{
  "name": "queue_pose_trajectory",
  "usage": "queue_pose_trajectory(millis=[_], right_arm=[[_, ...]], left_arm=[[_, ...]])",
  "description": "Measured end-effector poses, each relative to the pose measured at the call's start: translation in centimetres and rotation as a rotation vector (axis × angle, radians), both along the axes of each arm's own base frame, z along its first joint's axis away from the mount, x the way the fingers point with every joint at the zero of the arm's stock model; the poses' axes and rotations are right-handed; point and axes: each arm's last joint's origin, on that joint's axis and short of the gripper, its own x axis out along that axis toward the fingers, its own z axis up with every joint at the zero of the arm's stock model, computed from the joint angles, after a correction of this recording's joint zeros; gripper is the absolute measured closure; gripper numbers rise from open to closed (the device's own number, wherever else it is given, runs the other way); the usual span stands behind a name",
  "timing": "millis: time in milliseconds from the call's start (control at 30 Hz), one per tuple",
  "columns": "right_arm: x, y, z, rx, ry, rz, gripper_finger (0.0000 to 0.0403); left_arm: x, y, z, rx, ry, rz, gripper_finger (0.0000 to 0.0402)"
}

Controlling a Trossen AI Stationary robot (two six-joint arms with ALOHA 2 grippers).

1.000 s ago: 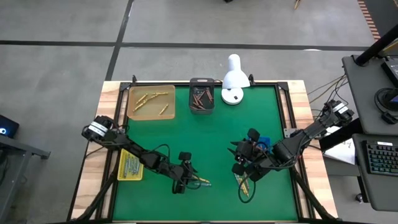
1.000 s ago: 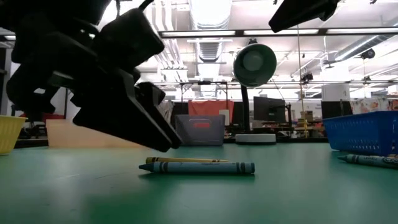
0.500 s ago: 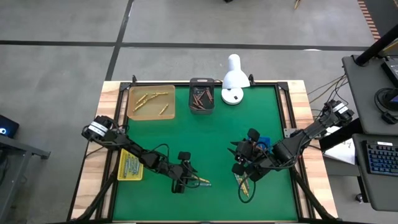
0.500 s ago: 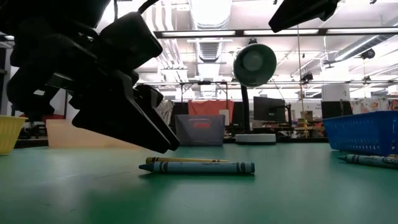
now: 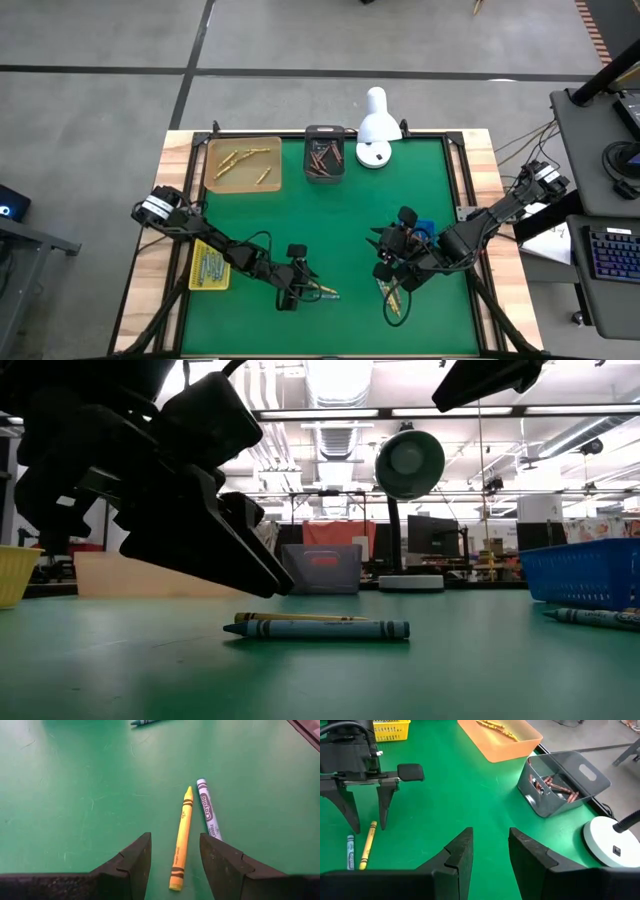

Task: Sort crayons
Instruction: Put the green crayon into the orange bin

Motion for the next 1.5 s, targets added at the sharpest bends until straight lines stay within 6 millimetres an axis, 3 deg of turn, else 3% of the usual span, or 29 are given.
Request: queue_pose_trajectory(millis=[500, 700, 1000, 1167, 1333, 1500], right_arm=[[0.1, 0.0, 0.0, 0.0, -0.005, 0.002, 0.0289], [0.1, 0.0, 0.0, 0.0, -0.005, 0.002, 0.0289], [0.1, 0.0, 0.0, -0.002, -0.003, 0.003, 0.0289], [0.0, 0.0, 0.0, -0.003, -0.001, 0.004, 0.0289], [0.0, 0.0, 0.0, -0.003, -0.001, 0.005, 0.0289], [0.0, 0.0, 0.0, -0.006, 0.0, 0.007, 0.0289]], left_arm=[[0.4, -0.2, -1.7, -0.035, 0.012, 0.005, 0.0255], [0.3, -0.1, -1.8, 0.002, 0.008, 0.051, 0.0295], [0.2, 0.2, -2.0, 0.06, 0.023, 0.108, 0.0388], [0.3, 0.6, -2.0, 0.097, 0.009, 0.147, 0.0394], [0.3, 1.3, -1.2, 0.127, 0.006, 0.162, 0.0399], [0.0, 2.9, 1.0, 0.161, 0.04, 0.183, 0.0399]])
